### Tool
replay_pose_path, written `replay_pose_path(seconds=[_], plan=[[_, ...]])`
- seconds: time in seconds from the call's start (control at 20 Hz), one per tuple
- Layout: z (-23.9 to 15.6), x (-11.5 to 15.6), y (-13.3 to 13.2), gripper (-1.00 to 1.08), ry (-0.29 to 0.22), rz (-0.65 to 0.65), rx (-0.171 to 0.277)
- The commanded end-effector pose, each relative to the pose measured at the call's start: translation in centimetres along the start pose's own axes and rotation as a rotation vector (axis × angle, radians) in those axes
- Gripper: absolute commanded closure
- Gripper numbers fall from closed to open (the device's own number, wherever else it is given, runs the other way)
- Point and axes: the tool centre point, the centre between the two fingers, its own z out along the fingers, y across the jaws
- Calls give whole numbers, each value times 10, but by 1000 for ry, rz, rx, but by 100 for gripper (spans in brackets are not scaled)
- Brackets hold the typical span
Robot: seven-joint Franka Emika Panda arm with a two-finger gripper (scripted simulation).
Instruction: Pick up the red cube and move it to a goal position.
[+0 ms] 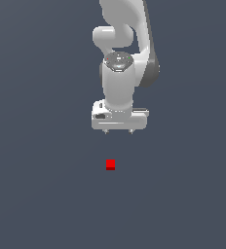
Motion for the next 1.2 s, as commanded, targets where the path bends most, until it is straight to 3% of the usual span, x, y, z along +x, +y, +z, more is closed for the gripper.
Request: replay_pose_path(seconds=[0.0,0.5,1.15], plan=[[0,0,0,-92,0,0,0],[24,10,5,-92,-3,1,-6],[112,48,27,-92,-13,5,-27]])
